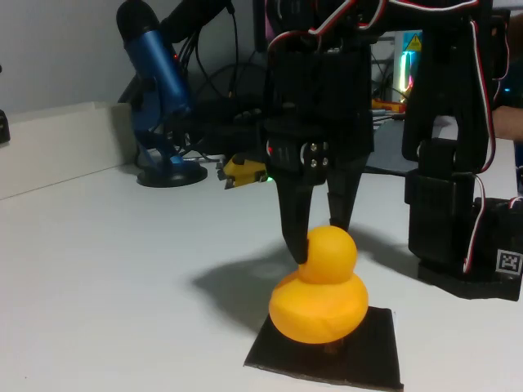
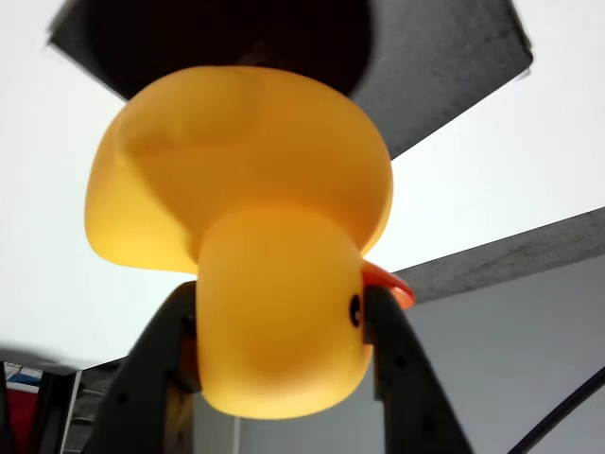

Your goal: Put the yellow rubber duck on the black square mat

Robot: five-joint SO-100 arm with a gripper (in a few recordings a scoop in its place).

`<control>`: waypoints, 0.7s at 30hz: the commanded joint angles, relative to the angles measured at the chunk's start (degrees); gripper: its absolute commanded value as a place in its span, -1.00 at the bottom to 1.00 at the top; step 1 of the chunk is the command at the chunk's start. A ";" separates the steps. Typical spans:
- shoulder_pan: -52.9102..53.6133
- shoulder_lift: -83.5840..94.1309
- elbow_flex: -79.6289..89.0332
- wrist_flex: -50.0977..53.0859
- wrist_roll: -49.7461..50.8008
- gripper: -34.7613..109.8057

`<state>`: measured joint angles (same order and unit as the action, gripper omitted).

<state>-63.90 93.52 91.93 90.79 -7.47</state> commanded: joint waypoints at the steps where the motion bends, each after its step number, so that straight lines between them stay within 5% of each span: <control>1: 0.09 3.78 1.05 0.79 -0.97 -0.37; 21: 0.18 3.87 0.88 7.73 -0.88 -0.37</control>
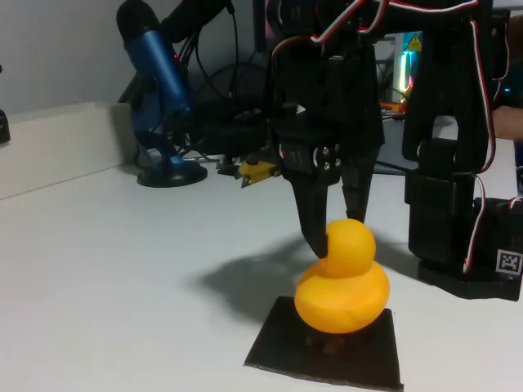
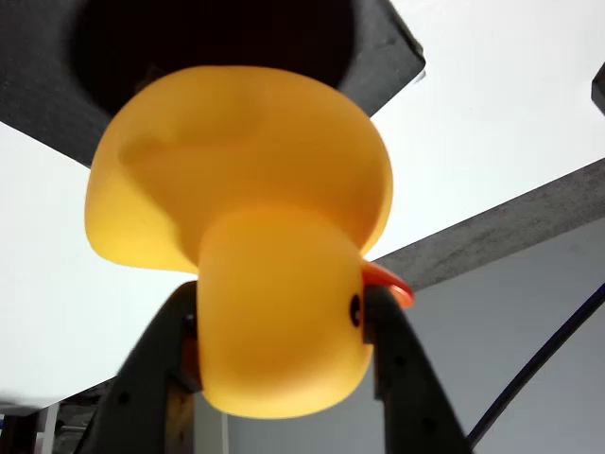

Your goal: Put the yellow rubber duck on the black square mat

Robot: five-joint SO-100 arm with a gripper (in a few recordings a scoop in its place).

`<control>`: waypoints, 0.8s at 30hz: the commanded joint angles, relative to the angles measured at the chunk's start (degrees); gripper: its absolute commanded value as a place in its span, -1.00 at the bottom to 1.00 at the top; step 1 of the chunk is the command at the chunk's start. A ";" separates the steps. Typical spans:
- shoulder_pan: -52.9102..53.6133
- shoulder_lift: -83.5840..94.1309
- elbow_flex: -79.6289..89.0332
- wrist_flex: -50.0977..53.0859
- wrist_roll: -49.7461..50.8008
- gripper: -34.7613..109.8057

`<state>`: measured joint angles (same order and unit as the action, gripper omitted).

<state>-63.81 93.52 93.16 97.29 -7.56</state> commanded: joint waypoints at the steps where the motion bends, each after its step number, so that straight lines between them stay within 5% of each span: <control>1: 0.09 3.87 -0.26 1.23 -0.79 -0.37; 24: -0.09 -2.55 -1.67 0.35 -0.88 -0.37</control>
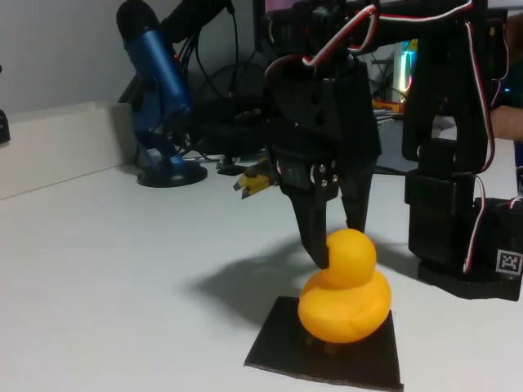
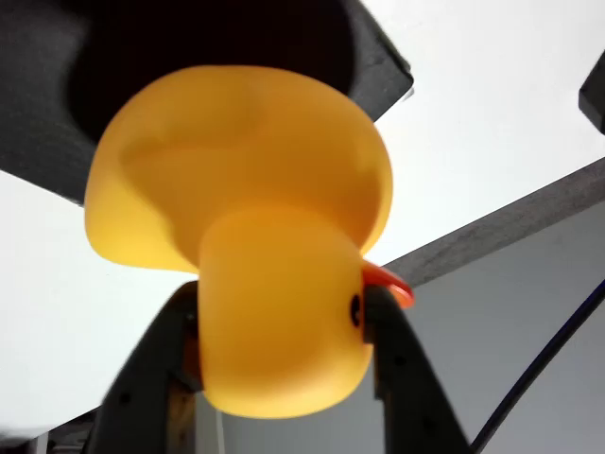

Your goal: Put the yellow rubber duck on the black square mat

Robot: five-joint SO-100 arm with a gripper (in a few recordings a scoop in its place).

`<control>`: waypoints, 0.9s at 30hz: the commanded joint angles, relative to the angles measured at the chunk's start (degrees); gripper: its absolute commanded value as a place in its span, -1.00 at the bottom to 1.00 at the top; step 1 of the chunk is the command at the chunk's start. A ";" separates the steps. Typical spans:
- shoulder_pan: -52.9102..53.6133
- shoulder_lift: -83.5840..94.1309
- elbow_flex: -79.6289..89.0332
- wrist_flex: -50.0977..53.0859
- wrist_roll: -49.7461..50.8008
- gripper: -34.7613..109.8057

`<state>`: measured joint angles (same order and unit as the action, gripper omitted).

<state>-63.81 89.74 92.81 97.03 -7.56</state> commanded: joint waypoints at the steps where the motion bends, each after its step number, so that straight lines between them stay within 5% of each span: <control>1: -0.09 0.97 -1.32 0.62 -0.88 -0.37; 6: -0.18 1.23 -1.23 0.62 -0.88 -0.35; 14: -8.00 1.41 -1.23 1.58 -2.72 -0.03; 27: -7.91 11.34 -1.41 0.88 -2.72 -0.02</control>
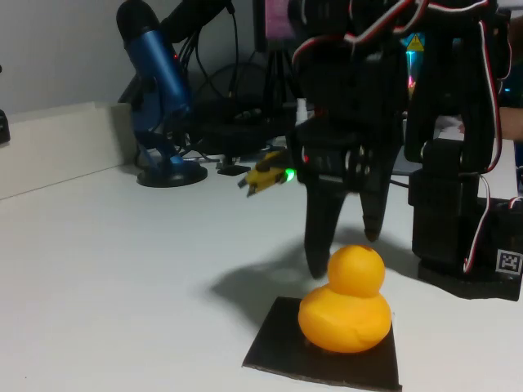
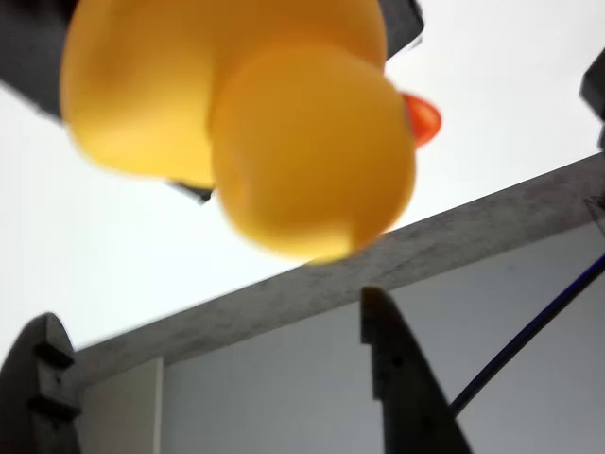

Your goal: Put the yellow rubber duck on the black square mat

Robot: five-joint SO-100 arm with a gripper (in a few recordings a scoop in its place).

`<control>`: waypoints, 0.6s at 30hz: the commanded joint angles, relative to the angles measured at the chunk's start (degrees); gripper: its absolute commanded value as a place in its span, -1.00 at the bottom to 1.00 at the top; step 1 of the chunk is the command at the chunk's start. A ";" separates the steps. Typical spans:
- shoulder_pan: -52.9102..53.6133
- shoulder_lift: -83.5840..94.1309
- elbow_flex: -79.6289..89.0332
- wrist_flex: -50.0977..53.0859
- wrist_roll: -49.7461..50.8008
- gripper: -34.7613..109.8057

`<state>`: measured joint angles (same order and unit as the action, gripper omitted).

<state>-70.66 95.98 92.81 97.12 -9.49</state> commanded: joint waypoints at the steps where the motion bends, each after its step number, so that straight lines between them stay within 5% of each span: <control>1: 0.00 6.68 -1.41 0.79 -0.79 -0.02; 18: 37.35 17.31 -18.28 0.53 0.00 -0.07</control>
<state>-39.02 111.09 77.96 97.65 -9.14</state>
